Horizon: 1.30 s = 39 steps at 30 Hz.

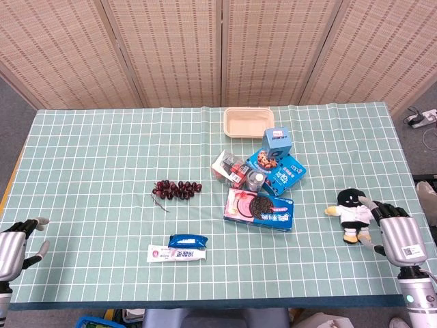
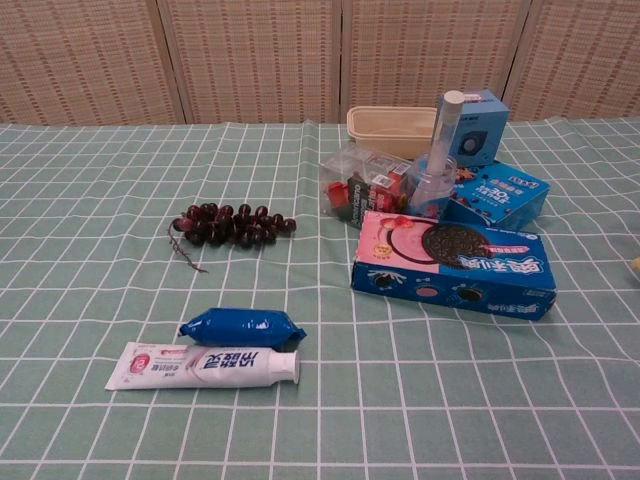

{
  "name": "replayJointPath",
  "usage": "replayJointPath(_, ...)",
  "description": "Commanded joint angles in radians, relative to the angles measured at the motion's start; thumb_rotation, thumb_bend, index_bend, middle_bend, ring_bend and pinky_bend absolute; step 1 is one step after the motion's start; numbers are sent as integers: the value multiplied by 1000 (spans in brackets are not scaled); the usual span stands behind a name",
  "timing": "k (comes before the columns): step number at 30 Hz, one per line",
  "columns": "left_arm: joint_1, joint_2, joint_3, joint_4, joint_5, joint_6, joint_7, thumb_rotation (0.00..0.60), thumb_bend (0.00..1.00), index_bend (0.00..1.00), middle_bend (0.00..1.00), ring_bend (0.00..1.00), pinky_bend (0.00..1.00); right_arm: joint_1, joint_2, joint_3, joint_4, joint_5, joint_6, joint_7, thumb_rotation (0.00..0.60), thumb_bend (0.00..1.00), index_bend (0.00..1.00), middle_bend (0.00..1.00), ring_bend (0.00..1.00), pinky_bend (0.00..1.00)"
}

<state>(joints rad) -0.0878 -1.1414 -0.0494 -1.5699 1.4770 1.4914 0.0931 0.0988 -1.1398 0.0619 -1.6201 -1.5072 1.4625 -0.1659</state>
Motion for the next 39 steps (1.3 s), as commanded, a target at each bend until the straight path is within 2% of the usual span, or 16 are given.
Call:
replayJointPath(1, 1, 0, 0, -2, 2, 3, 1, 600, 331, 426, 449, 438, 635, 0, 0, 0, 1, 2, -2, 2, 600, 101, 217, 312, 299, 380)
replayJointPath(8, 2, 1, 2, -5, 6, 6, -3, 600, 331, 428, 449, 439, 635, 6, -2, 7, 2, 12, -10, 17, 600, 101, 217, 312, 299, 383)
replayJointPath(15, 8, 9, 6, -8, 8, 9, -23, 600, 331, 432, 449, 440, 635, 37, -32, 37, 0, 18, -20, 23, 600, 101, 218, 382, 344, 579)
replayJointPath(18, 10, 14, 5, -14, 14, 18, -31, 600, 331, 450, 450, 440, 635, 67, -37, 59, -28, 38, -50, -26, 600, 101, 217, 424, 389, 629)
replayJointPath(22, 12, 22, 2, -24, 24, 31, -39, 600, 331, 452, 450, 440, 635, 123, -54, 110, -88, 86, -92, -107, 600, 101, 217, 501, 518, 738)
replayJointPath(28, 14, 34, 1, -28, 24, 32, -59, 600, 331, 452, 450, 440, 635, 215, -129, 191, -115, 148, -137, -135, 600, 146, 229, 760, 811, 964)
replayJointPath(33, 24, 48, 0, -41, 33, 55, -74, 600, 331, 451, 450, 440, 635, 287, -195, 224, -109, 192, -177, -208, 600, 152, 287, 926, 979, 1000)
replayJointPath(39, 31, 61, 2, -52, 43, 68, -87, 600, 331, 451, 450, 440, 635, 362, -255, 239, -115, 258, -235, -288, 600, 158, 330, 1000, 1000, 1000)
